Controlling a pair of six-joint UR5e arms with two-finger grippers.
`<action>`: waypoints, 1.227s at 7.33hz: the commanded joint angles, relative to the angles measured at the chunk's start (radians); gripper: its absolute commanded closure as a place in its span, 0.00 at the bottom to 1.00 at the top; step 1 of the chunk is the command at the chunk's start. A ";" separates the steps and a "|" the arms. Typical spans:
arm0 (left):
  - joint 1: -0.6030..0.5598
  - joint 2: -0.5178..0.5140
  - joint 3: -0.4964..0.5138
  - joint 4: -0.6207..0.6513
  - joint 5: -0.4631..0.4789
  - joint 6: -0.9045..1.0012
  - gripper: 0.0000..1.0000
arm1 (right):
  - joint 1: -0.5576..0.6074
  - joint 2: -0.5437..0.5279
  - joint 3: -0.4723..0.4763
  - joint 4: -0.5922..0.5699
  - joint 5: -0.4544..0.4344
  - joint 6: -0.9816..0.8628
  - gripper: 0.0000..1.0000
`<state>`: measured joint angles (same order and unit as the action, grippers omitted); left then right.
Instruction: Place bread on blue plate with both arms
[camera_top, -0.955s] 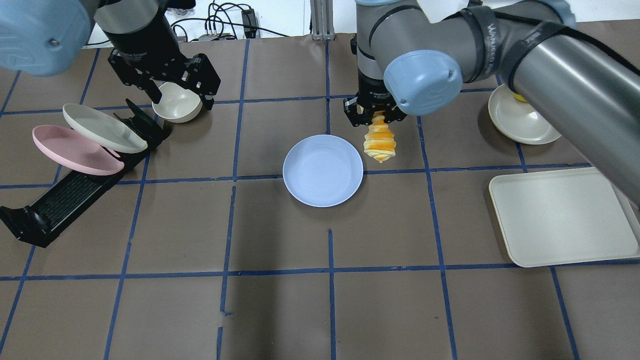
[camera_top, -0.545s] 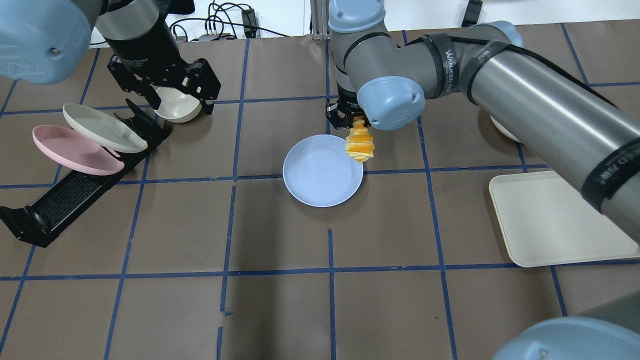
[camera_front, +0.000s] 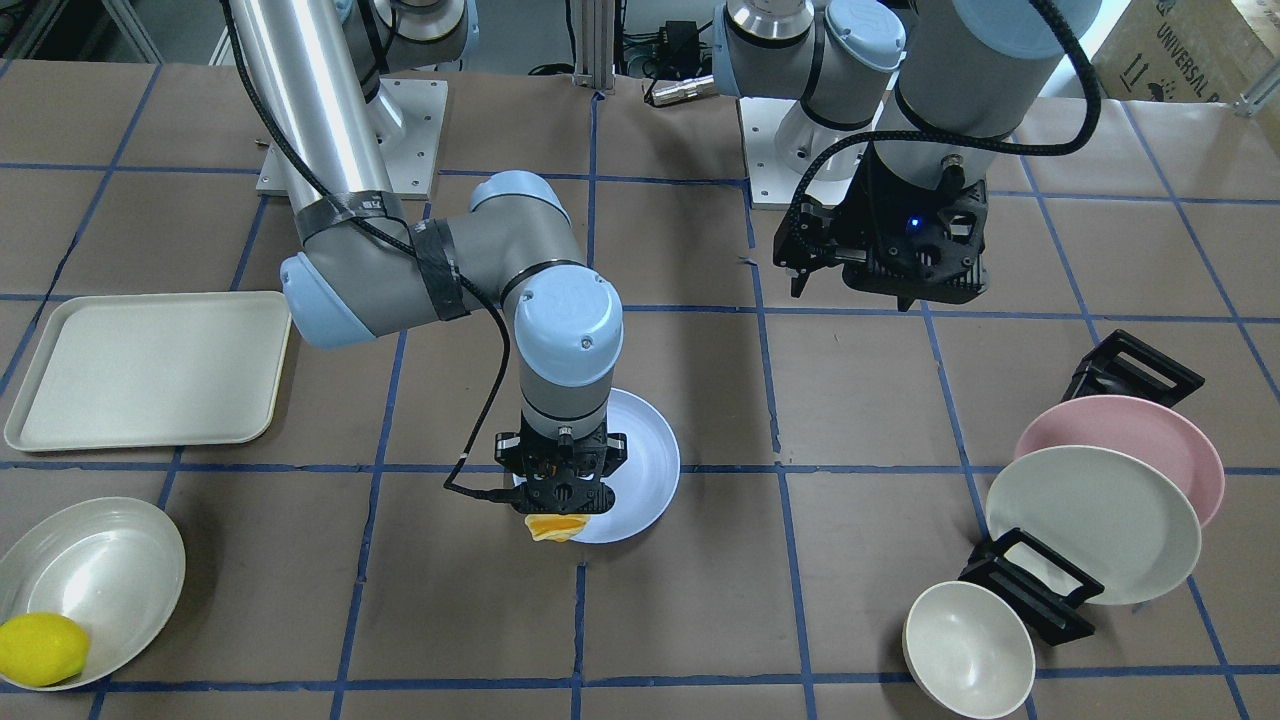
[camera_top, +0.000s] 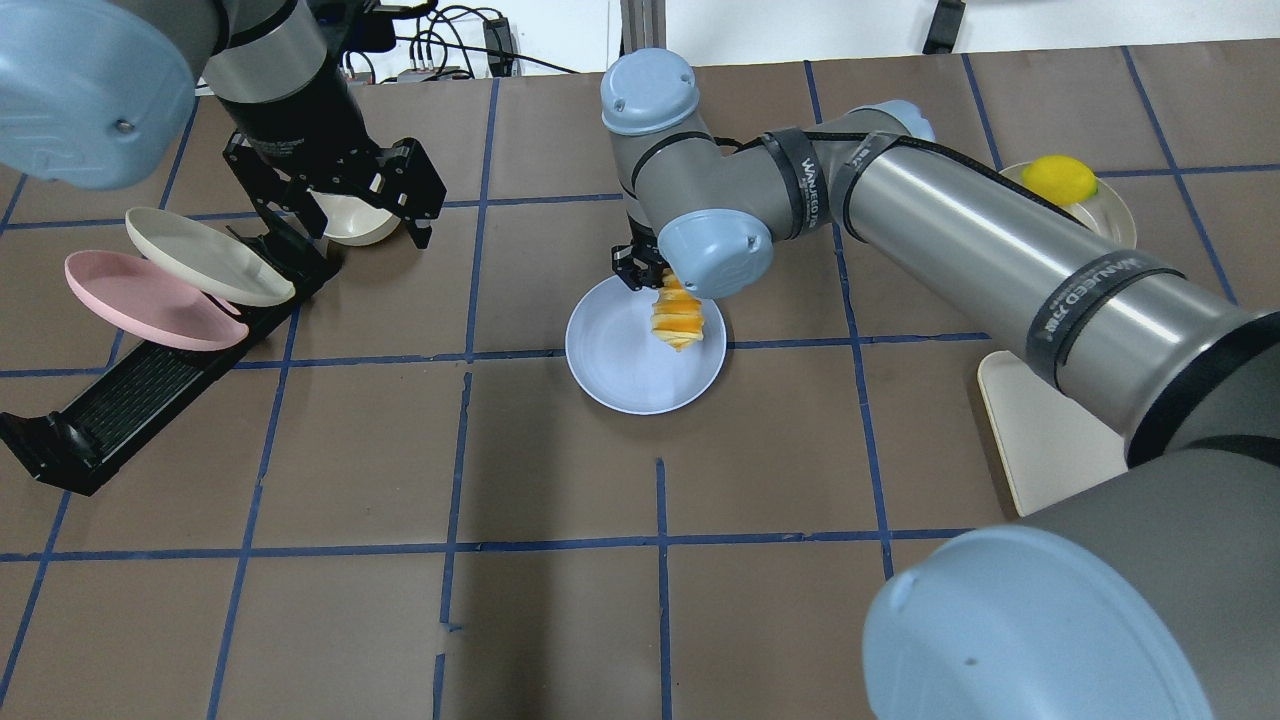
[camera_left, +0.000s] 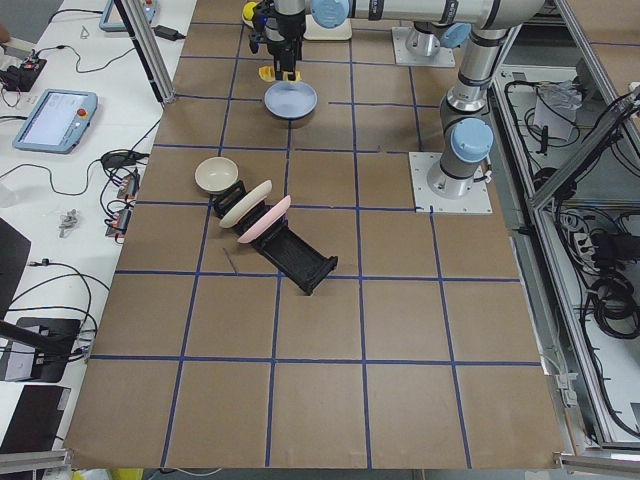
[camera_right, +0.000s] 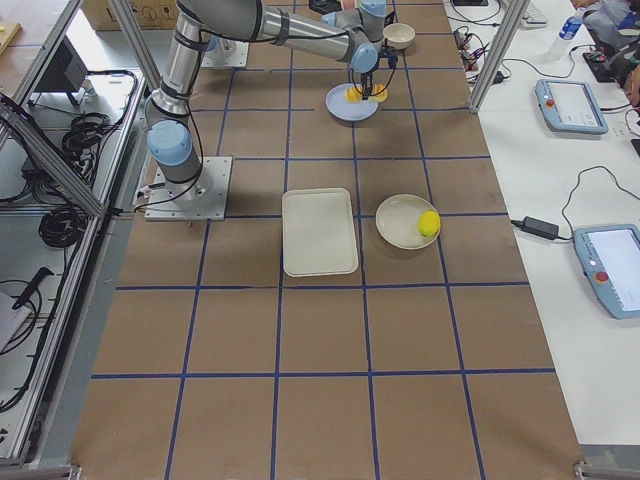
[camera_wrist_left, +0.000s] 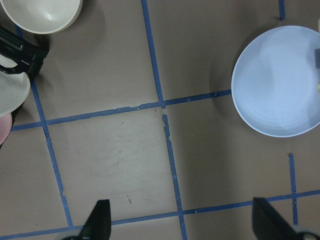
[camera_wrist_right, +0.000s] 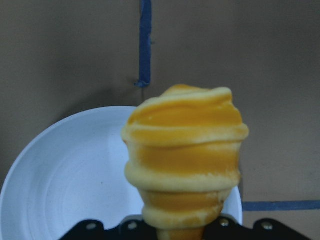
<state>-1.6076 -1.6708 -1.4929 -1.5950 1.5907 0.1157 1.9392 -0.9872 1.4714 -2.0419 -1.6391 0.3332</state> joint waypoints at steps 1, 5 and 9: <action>0.000 -0.006 -0.001 0.001 0.002 0.001 0.00 | 0.027 0.060 -0.023 -0.014 0.011 -0.002 0.96; 0.002 -0.007 0.000 0.001 0.003 0.002 0.00 | 0.032 0.085 -0.051 0.023 0.013 -0.005 0.96; 0.003 -0.014 0.011 0.001 0.005 0.004 0.00 | 0.053 0.082 -0.051 0.046 0.013 -0.003 0.95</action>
<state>-1.6046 -1.6827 -1.4820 -1.5938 1.5953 0.1194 1.9883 -0.9044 1.4192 -1.9983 -1.6259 0.3293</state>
